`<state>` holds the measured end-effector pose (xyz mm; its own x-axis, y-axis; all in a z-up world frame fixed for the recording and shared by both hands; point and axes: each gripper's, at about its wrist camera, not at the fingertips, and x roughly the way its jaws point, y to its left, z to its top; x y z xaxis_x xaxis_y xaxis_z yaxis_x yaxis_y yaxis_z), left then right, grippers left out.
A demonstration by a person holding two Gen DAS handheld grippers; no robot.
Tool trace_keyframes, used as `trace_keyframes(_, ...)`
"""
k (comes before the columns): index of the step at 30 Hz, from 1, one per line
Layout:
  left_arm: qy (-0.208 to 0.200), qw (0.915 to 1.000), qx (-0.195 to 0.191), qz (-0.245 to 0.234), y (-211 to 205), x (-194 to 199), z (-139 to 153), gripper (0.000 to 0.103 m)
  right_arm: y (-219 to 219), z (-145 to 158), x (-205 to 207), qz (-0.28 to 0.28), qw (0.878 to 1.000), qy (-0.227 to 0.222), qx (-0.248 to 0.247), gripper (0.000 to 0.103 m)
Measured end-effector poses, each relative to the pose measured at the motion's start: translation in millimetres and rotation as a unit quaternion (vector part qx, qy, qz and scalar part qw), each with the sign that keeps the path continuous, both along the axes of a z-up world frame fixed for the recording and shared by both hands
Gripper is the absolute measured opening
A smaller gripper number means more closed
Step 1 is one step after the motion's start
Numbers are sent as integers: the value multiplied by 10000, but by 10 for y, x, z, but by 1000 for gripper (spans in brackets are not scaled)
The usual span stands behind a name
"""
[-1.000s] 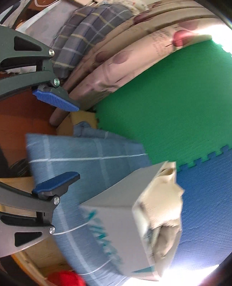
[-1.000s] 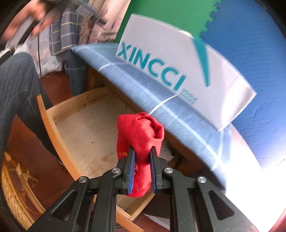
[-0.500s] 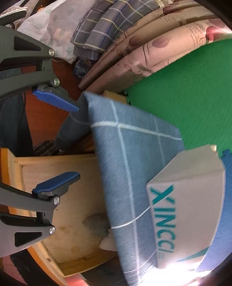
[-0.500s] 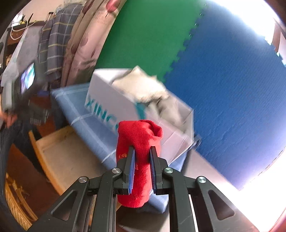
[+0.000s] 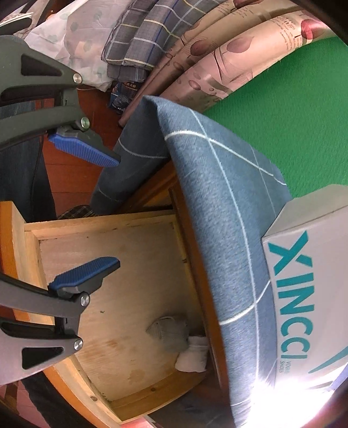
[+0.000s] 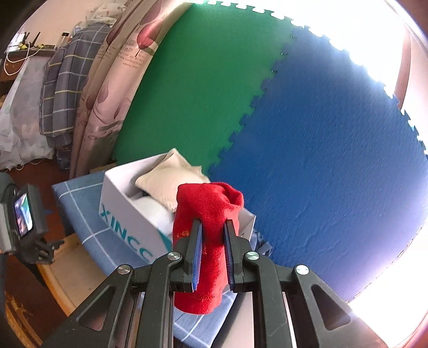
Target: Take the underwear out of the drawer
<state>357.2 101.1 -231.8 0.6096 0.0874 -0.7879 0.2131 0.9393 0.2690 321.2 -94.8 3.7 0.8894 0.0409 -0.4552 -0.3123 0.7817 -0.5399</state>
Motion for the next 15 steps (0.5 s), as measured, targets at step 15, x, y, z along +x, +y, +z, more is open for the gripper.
trace_keyframes(15, 294, 9990, -218, -268, -230, -6, -219, 72, 98, -9, 557, -205, 9989, 383, -150, 10)
